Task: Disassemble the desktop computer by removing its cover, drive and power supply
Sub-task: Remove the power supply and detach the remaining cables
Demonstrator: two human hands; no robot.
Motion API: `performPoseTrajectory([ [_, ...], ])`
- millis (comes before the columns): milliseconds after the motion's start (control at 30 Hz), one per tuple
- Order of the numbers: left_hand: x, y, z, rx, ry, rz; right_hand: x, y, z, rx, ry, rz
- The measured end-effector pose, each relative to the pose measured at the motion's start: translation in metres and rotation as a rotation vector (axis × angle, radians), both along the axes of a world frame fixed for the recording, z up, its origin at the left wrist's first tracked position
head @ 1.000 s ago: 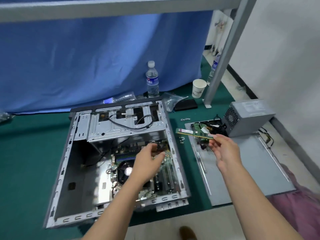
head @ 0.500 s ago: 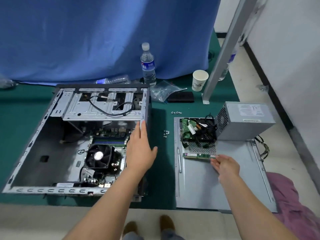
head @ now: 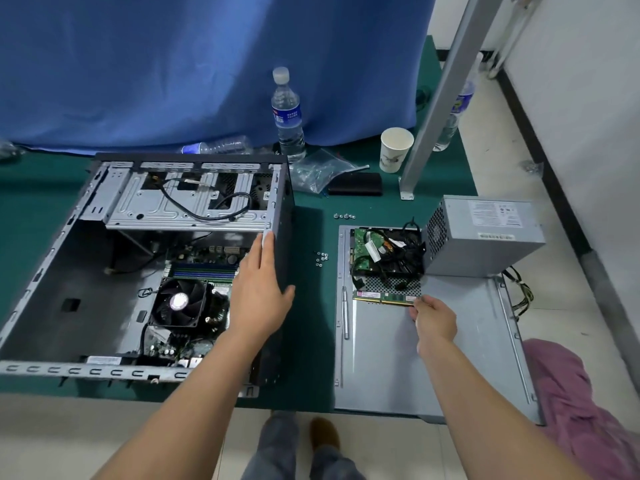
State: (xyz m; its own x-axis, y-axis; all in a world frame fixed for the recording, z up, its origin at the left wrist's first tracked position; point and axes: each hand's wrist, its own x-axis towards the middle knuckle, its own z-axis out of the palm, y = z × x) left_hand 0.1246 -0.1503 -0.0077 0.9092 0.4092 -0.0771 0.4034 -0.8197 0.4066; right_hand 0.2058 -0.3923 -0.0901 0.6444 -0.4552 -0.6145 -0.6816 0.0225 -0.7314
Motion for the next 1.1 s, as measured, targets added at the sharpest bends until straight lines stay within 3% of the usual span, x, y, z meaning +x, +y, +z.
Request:
performPoseTrajectory([
  [200,0.001,0.0,0.0,0.015,0.017,0.005,-0.01,-0.001,0.0,-0.338,-0.143,0.445],
  [333,0.001,0.0,0.0,0.012,0.011,0.006,-0.028,0.007,0.002,-0.716,-0.295,0.891],
  [467,0.0,0.0,0.0,0.013,0.009,0.006,-0.042,0.017,-0.002,-0.929,-0.239,1.238],
  [867,0.001,0.0,-0.001,0.017,0.002,0.01,-0.033,0.027,0.005,-0.958,-0.068,1.386],
  [1000,0.001,0.001,-0.001,0.012,0.002,0.014,-0.029,0.032,0.016,-0.953,-0.144,1.31],
  [1100,0.0,0.0,0.001,-0.019,-0.006,0.024,-0.028,0.043,0.033,-0.827,-0.266,1.204],
])
